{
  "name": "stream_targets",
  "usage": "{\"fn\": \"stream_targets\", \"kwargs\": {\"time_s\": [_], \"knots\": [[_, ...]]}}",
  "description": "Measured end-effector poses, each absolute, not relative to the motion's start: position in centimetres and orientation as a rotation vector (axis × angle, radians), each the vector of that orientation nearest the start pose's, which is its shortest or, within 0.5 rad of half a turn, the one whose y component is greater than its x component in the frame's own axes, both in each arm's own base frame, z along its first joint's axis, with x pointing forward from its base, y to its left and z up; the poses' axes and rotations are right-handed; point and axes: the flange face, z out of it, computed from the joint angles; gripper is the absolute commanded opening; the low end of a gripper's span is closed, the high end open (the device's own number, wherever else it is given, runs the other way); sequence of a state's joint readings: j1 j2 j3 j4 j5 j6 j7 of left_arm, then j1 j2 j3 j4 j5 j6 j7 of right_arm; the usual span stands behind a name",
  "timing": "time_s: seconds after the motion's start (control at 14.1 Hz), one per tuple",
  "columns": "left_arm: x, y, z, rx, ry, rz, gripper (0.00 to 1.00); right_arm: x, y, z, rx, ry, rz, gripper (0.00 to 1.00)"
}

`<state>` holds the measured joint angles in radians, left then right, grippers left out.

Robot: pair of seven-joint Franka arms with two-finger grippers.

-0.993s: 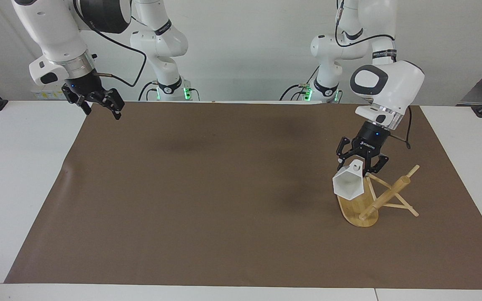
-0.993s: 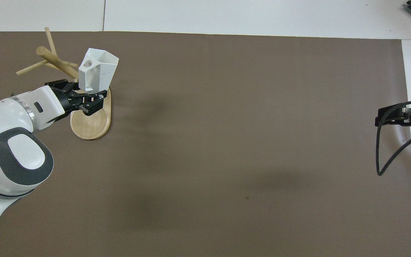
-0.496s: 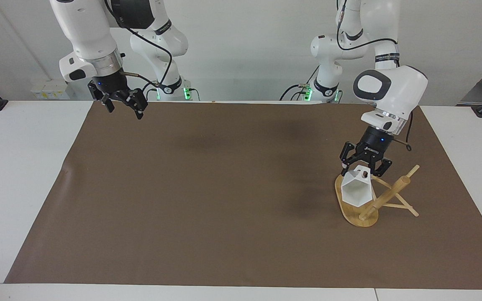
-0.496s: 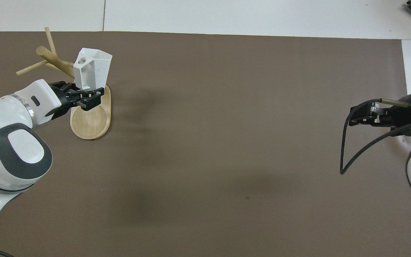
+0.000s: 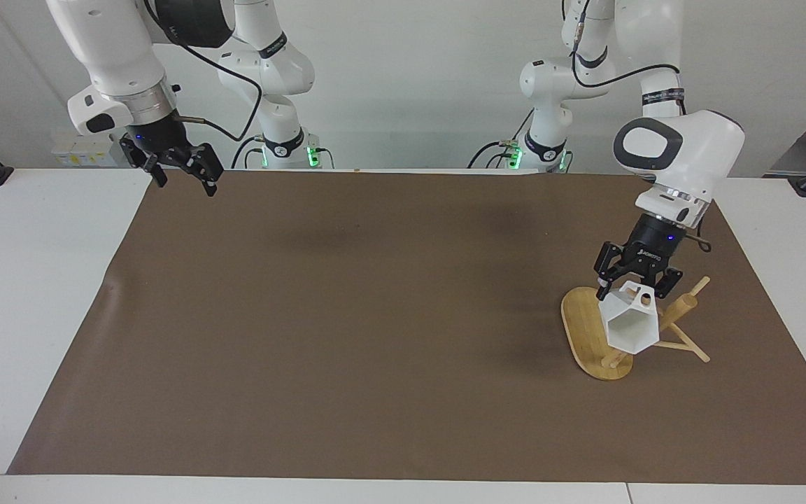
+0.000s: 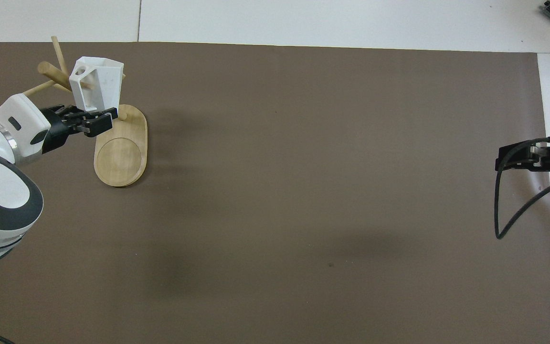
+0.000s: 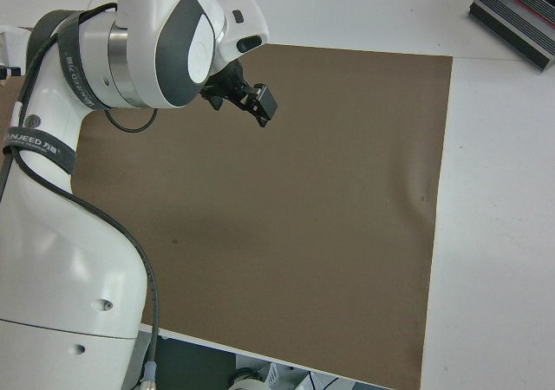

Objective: Hang cup on rack
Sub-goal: 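Hook the cup onto a mug tree peg with the left gripper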

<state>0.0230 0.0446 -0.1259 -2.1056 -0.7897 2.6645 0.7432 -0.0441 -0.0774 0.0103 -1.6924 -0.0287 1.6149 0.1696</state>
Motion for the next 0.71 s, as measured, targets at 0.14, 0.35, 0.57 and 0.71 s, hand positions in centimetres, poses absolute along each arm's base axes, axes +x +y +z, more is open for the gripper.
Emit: {"fn": "stream_targets", "kwargs": {"time_s": [0.14, 0.35, 0.57, 0.71], "knots": [[58.8, -4.1, 44.5, -3.329, 0.296, -1.063, 0.00, 53.1, -1.0, 61.0, -3.158, 0.283, 0.007, 1.00], [58.8, -4.5, 44.2, -3.387, 0.142, -1.025, 0.00, 52.7, -1.0, 60.4, -3.156, 0.270, 0.031, 1.00], [58.7, -5.1, 44.0, -3.464, -0.089, -0.954, 0.00, 52.7, -3.7, 60.5, -3.152, 0.219, -0.002, 1.00], [58.7, -5.3, 44.0, -3.497, -0.218, -0.913, 0.00, 52.8, -5.1, 60.7, -3.151, 0.198, -0.031, 1.00]]}}
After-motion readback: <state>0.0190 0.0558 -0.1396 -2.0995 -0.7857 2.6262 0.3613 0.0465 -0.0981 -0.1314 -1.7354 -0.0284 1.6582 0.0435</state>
